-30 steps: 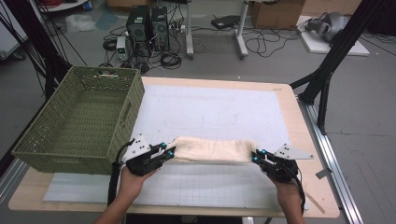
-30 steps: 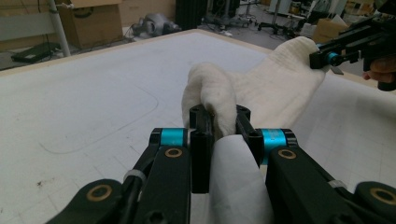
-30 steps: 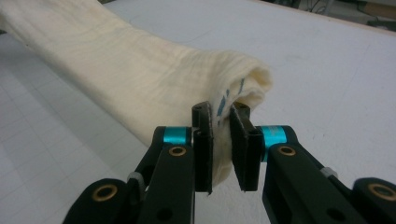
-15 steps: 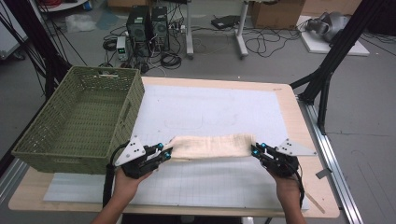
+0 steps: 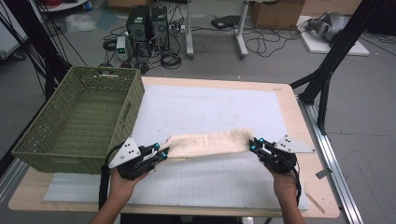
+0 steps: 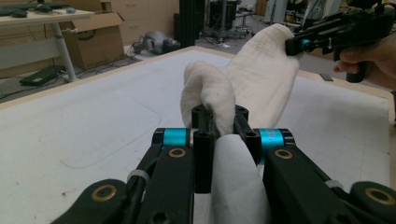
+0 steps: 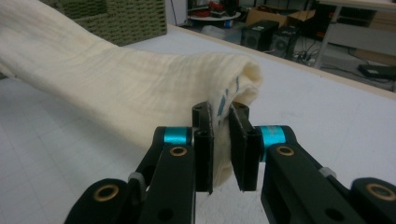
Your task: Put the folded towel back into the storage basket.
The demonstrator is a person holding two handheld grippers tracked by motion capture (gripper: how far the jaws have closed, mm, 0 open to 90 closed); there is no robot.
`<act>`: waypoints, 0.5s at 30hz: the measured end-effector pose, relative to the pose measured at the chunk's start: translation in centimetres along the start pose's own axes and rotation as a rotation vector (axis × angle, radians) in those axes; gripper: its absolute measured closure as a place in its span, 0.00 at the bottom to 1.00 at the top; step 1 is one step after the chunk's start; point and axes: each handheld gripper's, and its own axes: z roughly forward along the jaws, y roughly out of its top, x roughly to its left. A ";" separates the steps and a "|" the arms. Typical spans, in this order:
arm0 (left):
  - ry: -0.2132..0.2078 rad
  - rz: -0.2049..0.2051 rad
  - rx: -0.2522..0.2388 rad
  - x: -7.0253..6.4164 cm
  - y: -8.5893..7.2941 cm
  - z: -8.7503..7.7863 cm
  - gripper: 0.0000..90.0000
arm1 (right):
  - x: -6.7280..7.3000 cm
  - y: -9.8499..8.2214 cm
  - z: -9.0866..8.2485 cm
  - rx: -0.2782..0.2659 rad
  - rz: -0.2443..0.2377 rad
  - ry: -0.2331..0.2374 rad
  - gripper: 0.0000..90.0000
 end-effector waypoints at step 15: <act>0.048 0.011 -0.045 0.3 1.4 -2.0 0.91 | 0.0 3.8 2.6 -0.068 -0.050 -0.015 0.90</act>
